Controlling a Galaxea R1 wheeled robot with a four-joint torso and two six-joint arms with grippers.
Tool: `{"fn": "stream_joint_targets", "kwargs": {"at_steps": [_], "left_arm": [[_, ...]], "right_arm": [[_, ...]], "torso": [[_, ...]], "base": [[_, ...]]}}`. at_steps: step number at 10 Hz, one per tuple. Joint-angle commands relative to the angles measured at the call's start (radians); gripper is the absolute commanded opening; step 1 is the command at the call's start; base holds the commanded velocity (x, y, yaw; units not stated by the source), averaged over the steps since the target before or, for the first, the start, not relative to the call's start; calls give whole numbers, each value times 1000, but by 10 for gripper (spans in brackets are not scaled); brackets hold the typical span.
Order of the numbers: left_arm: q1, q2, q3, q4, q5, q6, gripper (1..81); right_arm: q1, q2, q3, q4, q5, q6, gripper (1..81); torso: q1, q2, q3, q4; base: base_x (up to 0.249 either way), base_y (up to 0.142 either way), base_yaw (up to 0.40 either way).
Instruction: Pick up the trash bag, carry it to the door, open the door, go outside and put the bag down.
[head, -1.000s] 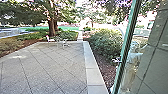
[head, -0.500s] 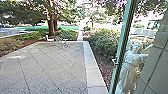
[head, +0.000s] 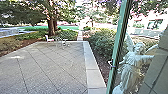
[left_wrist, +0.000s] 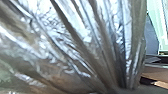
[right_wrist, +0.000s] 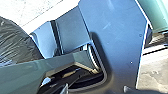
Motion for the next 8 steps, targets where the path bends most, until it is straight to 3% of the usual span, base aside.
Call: {"fn": "stream_joint_targets", "kwargs": {"at_steps": [1,3,8], "left_arm": [[-53,3,-3,5,65,9,10],[-53,3,-3,5,65,7,10],[-53,3,-3,5,65,7,10]], "right_arm": [[45,7,2,-2,-60,-1,811],[45,6,2,-2,-60,-1,811],[44,6,1,0,-59,-1,811]], "torso": [[0,0,0,0],[0,0,0,0],[0,0,0,0]], "base": [[84,0,0],[80,0,0],[80,83,0]]}}
